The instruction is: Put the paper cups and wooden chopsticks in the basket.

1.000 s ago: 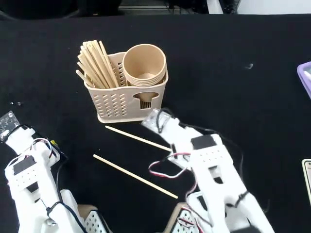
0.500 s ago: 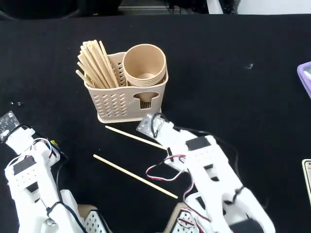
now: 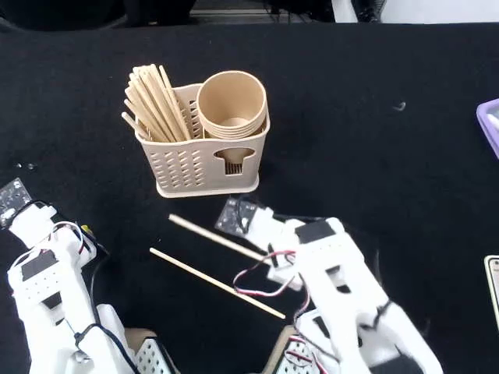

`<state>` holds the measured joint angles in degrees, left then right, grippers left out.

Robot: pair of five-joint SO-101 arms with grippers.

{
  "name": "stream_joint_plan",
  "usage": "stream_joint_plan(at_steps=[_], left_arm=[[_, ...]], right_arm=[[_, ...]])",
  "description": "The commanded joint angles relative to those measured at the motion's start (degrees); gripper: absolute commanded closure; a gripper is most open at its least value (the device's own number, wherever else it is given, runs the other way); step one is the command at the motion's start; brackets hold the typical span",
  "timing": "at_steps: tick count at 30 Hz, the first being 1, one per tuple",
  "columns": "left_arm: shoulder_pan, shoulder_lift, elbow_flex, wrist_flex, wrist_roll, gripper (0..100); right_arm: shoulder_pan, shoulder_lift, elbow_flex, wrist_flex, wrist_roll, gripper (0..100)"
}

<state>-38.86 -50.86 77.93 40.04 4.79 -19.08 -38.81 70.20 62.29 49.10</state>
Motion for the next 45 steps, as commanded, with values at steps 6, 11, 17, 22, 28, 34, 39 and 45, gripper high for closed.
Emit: stream_joint_plan(at_steps=[6, 11, 17, 22, 28, 34, 39, 45], left_arm=[[0.1, -0.7, -1.1, -0.4, -0.4, 79], [0.1, -0.7, -1.1, -0.4, -0.4, 79], [0.1, -0.7, -1.1, -0.4, -0.4, 79], [0.1, -0.8, -1.1, -0.4, -0.4, 79], [0.1, -0.8, -1.1, -0.4, -0.4, 79], [0.1, -0.8, -1.1, -0.4, -0.4, 79], [0.1, -0.8, -1.1, -0.5, -0.4, 79], [0.1, -0.8, -1.1, -0.5, -0.4, 79]], right_arm=[[-11.3, -17.6, -0.6, 13.9, 0.4, 98.7], [-19.2, -15.3, 0.0, 13.2, -2.4, 96.3], [-20.4, -6.2, -1.5, 9.8, -4.5, 81.1], [-20.7, -2.3, -6.5, 8.8, -6.1, 80.4], [-30.8, -1.9, -11.7, 8.7, -12.4, 80.3], [-37.3, -0.7, -10.1, 0.7, -17.3, 80.3], [-37.4, 7.5, -10.2, -5.5, -18.5, 78.8], [-37.4, 18.2, -13.1, -9.1, -21.4, 68.5]])
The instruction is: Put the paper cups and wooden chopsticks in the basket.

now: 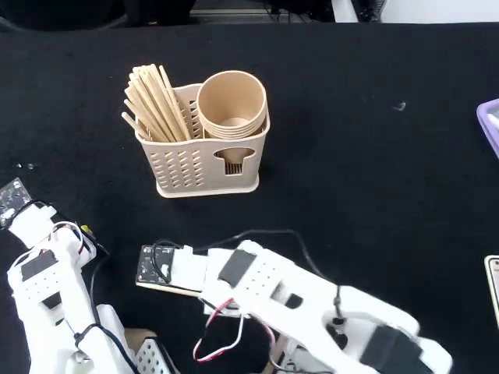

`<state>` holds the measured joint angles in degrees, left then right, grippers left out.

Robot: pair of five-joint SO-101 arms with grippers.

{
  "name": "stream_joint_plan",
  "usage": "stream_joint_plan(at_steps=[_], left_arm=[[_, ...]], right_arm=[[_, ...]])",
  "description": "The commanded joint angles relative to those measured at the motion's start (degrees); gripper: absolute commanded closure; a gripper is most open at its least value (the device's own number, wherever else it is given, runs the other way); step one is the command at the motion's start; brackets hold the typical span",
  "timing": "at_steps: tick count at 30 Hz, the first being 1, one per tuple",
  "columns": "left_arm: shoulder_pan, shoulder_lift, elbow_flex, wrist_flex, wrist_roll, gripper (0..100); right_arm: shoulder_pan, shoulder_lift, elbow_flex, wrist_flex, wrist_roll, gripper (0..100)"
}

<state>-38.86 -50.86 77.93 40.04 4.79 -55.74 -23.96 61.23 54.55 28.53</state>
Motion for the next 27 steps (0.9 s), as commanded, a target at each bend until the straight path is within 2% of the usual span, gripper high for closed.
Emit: stream_joint_plan(at_steps=[1, 11, 18, 22, 27], left_arm=[[0.1, -0.8, -1.1, -0.5, -0.4, 79], [0.1, -0.8, -1.1, -0.5, -0.4, 79], [0.1, -0.8, -1.1, -0.4, -0.4, 79], [0.1, -0.8, -1.1, -0.4, -0.4, 79], [0.1, -0.8, -1.1, -0.6, -0.4, 79]], right_arm=[[-0.7, 4.8, -4.9, -1.3, -0.8, 68.9], [-0.5, 13.2, -10.0, -1.2, -0.8, 70.1], [-0.4, 5.9, -13.8, 5.8, -0.9, 70.1], [-0.9, 1.3, -11.8, 6.5, -1.2, 70.1], [-5.9, 0.4, -7.2, 3.9, -8.8, 70.1]])
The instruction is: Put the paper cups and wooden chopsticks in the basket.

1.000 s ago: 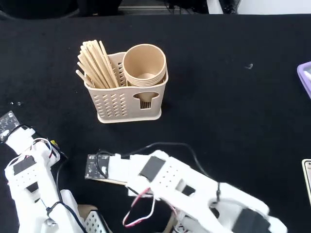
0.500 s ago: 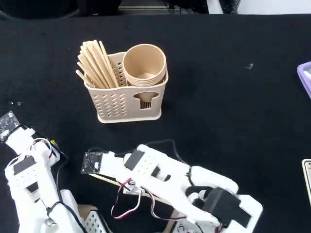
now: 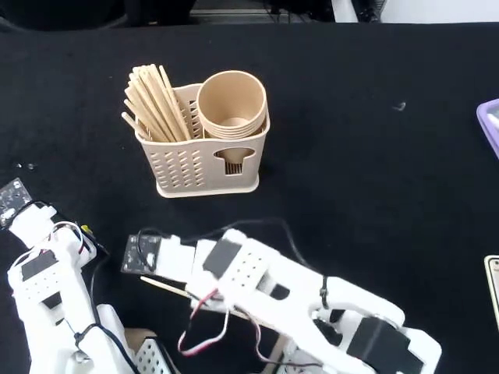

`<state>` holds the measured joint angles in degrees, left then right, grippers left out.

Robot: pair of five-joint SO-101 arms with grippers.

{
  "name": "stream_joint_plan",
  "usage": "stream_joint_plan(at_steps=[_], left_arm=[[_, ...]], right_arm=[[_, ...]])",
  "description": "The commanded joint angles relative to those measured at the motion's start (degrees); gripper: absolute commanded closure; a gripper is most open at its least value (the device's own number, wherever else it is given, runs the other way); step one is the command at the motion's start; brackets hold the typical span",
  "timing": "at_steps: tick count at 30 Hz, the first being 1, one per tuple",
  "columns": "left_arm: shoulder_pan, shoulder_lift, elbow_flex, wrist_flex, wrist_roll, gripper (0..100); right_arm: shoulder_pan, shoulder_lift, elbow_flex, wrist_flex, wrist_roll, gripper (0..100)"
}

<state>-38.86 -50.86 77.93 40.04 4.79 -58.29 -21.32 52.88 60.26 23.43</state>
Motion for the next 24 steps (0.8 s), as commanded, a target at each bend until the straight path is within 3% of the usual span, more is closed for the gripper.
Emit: stream_joint_plan(at_steps=[1, 7, 13, 24], left_arm=[[0.1, -0.8, -1.1, -0.6, -0.4, 79], [0.1, -0.8, -1.1, -0.5, -0.4, 79], [0.1, -0.8, -1.1, -0.5, -0.4, 79], [0.1, -0.8, -1.1, -0.4, -0.4, 79]], right_arm=[[-4.7, -2.2, 2.2, -3.1, -4.9, 70.2], [-6.2, -2.2, 4.7, -7.7, -7.8, 70.2], [-1.2, -1.3, 4.6, -7.9, -7.7, 70.2], [-0.1, 11.3, -1.5, -8.0, -7.7, 70.2]])
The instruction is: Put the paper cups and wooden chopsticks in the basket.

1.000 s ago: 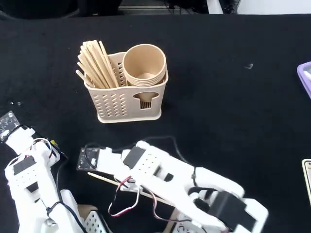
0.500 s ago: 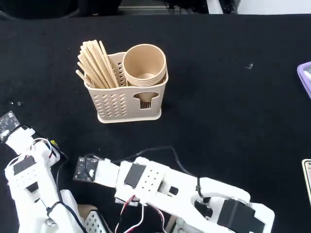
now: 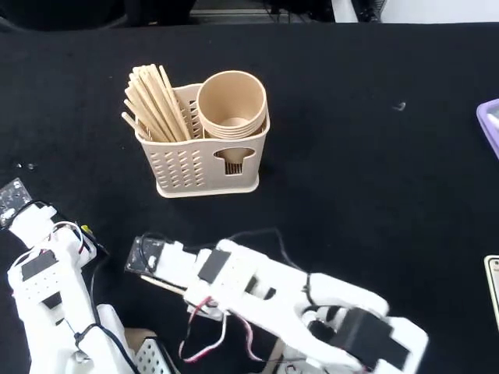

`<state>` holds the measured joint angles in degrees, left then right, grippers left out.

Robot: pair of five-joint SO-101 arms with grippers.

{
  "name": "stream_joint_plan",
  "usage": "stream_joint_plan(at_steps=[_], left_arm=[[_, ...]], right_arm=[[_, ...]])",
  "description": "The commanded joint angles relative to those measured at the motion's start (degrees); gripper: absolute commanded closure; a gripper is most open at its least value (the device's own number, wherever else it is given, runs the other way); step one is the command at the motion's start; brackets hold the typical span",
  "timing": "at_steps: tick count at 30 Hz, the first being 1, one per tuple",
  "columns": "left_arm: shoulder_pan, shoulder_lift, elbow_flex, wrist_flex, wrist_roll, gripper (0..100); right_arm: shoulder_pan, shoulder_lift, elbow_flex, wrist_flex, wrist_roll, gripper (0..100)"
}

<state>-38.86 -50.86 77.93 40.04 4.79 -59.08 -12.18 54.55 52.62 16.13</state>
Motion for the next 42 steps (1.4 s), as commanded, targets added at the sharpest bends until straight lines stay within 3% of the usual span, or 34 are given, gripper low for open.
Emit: stream_joint_plan(at_steps=[1, 12, 23, 35, 42], left_arm=[[0.1, -0.8, -1.1, -0.4, -0.4, 79], [0.1, -0.8, -1.1, -0.4, -0.4, 79], [0.1, -0.8, -1.1, -0.4, -0.4, 79], [0.1, -0.8, -1.1, -0.4, -0.4, 79], [0.1, -0.8, -1.1, -0.4, -0.4, 79]], right_arm=[[0.7, 2.8, -3.8, -0.2, -0.4, 70.2], [0.4, -4.7, -10.4, 10.0, -0.9, 70.2], [-7.2, -1.8, -0.4, -0.9, -4.9, 70.2], [3.3, 2.2, -1.7, -2.6, -1.4, 70.2], [4.7, 2.2, -1.5, -2.6, -0.5, 70.3]])
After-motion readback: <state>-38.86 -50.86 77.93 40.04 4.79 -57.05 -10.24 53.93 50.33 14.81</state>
